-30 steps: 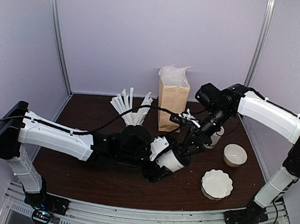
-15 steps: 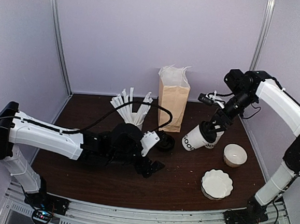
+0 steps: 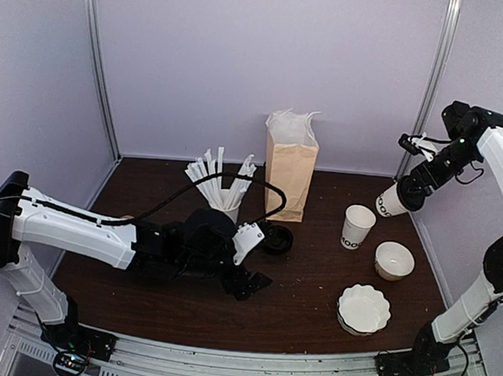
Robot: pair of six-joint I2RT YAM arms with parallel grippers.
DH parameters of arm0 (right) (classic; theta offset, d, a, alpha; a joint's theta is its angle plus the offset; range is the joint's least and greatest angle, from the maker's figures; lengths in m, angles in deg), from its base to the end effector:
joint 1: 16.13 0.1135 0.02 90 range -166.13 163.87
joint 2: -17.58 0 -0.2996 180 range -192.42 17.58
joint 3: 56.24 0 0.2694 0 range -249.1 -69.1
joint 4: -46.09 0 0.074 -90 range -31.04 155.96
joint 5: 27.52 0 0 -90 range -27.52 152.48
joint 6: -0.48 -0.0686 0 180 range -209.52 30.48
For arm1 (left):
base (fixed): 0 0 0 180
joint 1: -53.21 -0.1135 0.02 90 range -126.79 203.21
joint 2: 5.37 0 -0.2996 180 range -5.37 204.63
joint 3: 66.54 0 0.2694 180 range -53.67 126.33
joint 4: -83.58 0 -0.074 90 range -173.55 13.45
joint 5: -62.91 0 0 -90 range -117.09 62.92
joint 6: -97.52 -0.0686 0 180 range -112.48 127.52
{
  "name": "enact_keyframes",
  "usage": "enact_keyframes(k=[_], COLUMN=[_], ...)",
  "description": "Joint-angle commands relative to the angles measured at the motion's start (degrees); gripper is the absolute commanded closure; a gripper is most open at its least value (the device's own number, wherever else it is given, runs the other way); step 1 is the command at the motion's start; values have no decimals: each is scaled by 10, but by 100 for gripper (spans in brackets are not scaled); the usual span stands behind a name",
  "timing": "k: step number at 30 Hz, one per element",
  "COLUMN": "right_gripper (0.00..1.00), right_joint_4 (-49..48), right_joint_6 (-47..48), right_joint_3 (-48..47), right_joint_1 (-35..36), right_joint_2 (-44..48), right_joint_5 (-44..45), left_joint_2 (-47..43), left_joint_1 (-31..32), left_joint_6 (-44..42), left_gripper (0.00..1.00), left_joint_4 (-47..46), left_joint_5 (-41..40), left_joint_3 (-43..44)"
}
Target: Pack the takeout coffee
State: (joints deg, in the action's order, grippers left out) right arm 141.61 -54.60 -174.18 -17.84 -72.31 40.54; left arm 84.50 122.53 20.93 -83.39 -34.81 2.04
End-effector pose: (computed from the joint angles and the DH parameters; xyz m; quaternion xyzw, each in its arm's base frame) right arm 0.3105 0.0164 0.4127 -0.3108 0.9120 0.1169 0.2407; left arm 0.1455 -0.3594 0.2352 0.3858 0.7940 -0.2632 0.3890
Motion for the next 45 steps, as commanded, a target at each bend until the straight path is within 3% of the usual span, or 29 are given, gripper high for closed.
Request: enact_keyframes(k=[1, 10, 25, 34, 35, 36, 37, 45], right_gripper=[36, 35, 36, 26, 23, 7, 1, 1], right_joint_4=[28, 35, 83, 42, 43, 46, 49, 66], right_joint_6=[24, 66, 23, 19, 18, 17, 18, 9], right_joint_3=[2, 72, 18, 48, 48, 47, 46, 11], right_joint_1=[-45, -93, -107, -107, -107, -107, -107, -107], right_joint_2=[29, 18, -180, -212, -213, -212, -207, -146], right_joint_5=[102, 248, 173, 170, 162, 159, 150, 127], left_joint_2=[-14, -3, -17, -13, -11, -12, -14, -43], left_joint_1=[-2, -3, -3, -2, -2, -2, -2, -2], left_joint_6=[2, 6, 11, 2, 0, -2, -4, -29], left_gripper=[12, 12, 11, 11, 11, 11, 11, 11], left_joint_4=[-19, -36, -33, -6, 3, 18, 26, 72], left_joint_5=[9, 30, 39, 22, 19, 15, 12, -21], left_joint_3=[-8, -10, -7, 18, 28, 37, 45, 90])
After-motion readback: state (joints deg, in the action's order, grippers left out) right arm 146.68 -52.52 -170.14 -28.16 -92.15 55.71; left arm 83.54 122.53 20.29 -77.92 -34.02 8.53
